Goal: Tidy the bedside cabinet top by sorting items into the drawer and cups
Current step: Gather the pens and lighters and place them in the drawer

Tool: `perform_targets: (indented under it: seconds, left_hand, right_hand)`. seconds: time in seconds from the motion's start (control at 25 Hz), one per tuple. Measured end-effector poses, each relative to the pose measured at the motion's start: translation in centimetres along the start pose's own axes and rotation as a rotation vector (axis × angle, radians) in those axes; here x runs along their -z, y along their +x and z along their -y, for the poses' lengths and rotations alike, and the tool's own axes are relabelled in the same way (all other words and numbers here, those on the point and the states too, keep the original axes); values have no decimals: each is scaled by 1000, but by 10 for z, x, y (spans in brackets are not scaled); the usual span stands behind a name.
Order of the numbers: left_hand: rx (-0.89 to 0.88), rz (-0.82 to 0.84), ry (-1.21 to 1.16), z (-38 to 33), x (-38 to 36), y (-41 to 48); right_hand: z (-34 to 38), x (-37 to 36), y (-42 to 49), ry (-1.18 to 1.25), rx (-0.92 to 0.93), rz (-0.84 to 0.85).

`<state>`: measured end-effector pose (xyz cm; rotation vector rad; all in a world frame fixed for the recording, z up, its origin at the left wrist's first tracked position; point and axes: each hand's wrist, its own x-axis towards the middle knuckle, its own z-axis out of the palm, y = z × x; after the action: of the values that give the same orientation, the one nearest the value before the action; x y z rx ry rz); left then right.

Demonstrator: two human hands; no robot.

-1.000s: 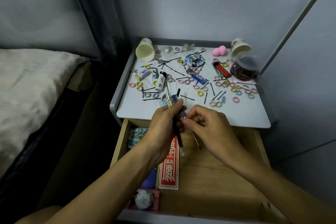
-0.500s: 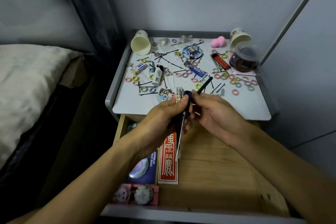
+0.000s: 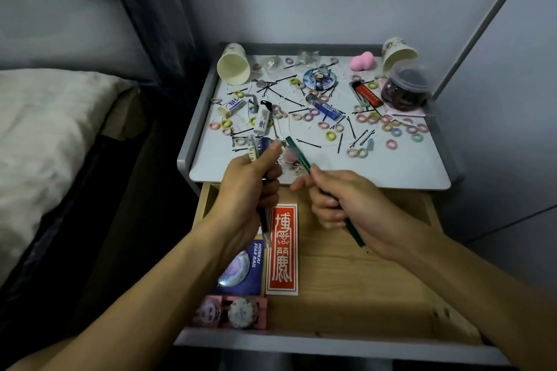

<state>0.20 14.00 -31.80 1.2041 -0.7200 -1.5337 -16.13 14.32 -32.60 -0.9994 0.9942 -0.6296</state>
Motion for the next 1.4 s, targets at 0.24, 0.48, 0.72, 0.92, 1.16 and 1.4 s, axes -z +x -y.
perform_targets:
  seconds: [0.24,0.48,0.72,0.92,1.16,1.4]
  left_hand:
    - [-28,-40,115,2,1,-2]
    - [-109,-158,248,0,19,4]
    - [-11,-146,209,-8,27,3]
    - [53,-243,-7,-21,52,6]
    - [120,-193,-107,-27,59,3]
    - [116,-187,-125,-30,63,4]
  right_hand:
    - [-9,-1,-4,116,-63,162]
    - [-19,8,-9,-49,-77,185]
    - [-18,13,-8,-244,-185,237]
    - [-48,5,1,-406,-359,220]
    - [-112,-22,40,-581,-406,5]
    - [-143,-42,76,-738,-273,-202]
